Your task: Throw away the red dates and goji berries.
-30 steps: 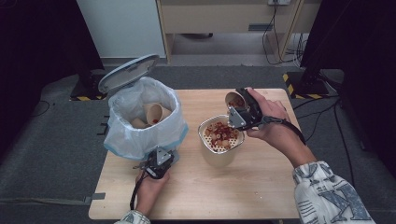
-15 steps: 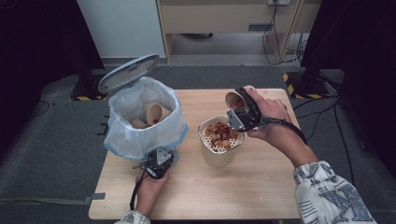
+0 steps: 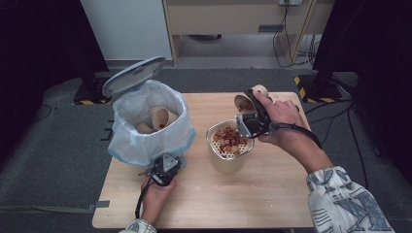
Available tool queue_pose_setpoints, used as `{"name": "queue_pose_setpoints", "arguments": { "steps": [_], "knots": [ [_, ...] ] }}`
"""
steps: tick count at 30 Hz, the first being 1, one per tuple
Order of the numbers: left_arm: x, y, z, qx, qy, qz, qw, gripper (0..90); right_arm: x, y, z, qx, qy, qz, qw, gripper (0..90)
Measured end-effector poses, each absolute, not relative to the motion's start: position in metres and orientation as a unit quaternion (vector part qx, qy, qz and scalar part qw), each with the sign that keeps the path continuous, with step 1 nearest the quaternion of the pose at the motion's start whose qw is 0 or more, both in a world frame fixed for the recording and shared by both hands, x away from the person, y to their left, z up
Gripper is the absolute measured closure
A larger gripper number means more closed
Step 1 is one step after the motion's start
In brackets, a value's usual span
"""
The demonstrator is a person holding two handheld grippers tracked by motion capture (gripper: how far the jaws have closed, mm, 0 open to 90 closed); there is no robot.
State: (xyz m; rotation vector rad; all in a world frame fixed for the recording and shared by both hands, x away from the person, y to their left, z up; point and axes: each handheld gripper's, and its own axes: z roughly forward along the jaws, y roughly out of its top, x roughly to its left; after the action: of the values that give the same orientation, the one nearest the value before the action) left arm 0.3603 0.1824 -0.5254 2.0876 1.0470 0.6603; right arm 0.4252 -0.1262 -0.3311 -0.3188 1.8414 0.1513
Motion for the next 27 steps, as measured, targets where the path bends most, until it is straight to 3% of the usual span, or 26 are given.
{"name": "queue_pose_setpoints", "arguments": {
  "steps": [27],
  "knots": [
    [0.3601,0.1823,-0.5253,0.806,0.405,0.255,0.349,89.1,0.4192,-0.1198,-0.3238,-0.176,0.766,0.026,0.617,30.9]
  ]
}}
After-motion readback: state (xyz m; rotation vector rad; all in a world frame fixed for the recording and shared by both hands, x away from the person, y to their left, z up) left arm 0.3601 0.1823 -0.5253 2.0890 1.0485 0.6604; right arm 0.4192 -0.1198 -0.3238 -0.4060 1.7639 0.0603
